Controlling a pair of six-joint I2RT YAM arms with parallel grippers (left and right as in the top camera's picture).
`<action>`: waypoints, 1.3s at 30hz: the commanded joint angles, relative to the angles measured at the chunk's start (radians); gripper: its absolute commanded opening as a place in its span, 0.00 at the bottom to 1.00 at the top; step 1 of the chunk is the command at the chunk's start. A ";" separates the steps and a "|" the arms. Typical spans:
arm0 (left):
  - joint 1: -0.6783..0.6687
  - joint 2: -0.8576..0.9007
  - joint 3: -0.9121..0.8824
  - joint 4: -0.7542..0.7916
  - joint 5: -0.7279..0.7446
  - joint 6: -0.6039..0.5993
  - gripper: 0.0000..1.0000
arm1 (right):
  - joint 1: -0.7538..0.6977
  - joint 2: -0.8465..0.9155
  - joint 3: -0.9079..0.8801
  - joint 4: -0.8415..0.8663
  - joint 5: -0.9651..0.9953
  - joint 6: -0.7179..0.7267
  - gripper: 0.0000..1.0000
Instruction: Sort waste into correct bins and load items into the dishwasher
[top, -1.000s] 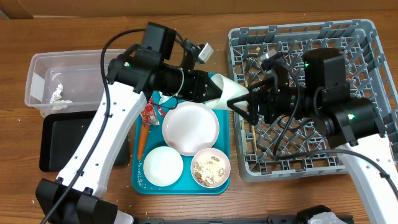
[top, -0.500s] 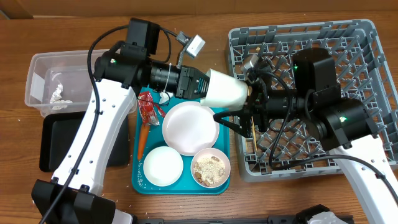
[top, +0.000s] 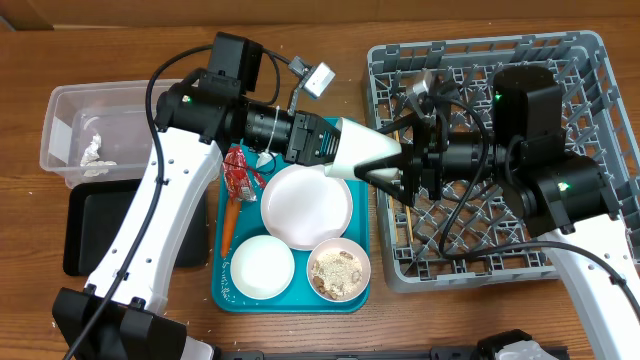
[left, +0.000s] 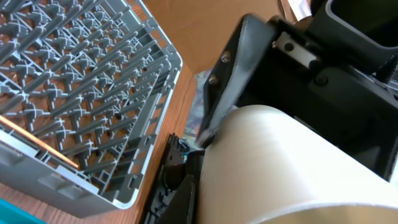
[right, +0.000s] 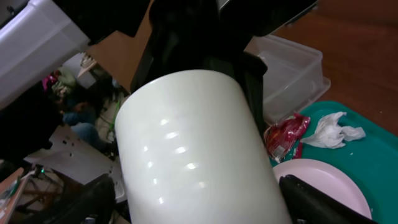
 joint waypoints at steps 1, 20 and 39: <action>0.005 0.003 0.011 0.031 0.011 0.006 0.04 | 0.005 -0.005 0.020 -0.024 -0.057 -0.003 0.91; 0.066 0.003 0.011 -0.004 -0.197 -0.102 0.61 | -0.035 -0.069 0.021 -0.129 0.458 0.121 0.63; 0.180 0.003 0.011 -0.132 -0.370 -0.102 0.59 | -0.561 0.196 0.020 -0.500 1.005 0.413 0.61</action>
